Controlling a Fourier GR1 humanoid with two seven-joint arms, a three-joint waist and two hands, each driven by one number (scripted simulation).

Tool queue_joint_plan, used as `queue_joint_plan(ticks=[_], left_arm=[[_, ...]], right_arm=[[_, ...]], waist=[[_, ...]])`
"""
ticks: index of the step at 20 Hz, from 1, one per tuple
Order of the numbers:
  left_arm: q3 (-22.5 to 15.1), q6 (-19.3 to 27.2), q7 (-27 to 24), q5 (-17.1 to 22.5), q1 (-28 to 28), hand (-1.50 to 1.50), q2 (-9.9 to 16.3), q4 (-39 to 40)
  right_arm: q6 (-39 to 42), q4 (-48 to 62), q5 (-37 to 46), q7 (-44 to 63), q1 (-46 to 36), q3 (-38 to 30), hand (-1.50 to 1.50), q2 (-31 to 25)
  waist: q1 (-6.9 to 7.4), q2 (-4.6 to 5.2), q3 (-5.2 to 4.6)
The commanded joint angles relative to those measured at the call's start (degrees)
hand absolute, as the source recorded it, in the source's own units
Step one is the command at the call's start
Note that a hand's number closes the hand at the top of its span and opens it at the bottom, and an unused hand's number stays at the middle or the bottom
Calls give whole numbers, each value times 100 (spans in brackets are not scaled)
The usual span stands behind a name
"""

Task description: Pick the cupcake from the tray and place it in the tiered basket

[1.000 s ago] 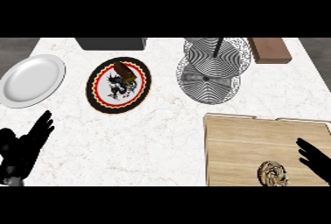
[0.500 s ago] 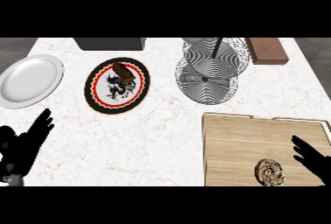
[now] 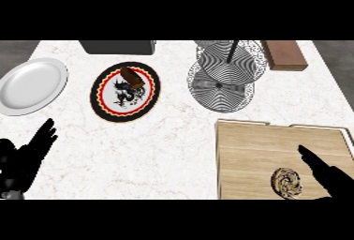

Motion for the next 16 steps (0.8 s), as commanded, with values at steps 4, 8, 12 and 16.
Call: queue_joint_plan(ticks=[4, 8, 12, 16], left_arm=[[-15, 36, -80, -81, -134, 0, -91, 144], [-4, 60, -182, -177, -24, 0, -144, 179], [266, -222, -312, -42, -151, 0, 74, 459], [174, -93, 84, -164, -23, 0, -51, -46]], right_arm=[[-233, 208, 528, -679, -342, 551, 150, 464], [-412, 228, 398, -968, -332, 222, 150, 494], [-590, -120, 284, -534, -389, -44, 150, 471], [-903, 306, 541, -1174, -164, -267, 150, 495]], waist=[[76, 95, 183], [49, 93, 179], [33, 92, 177], [43, 91, 180]])
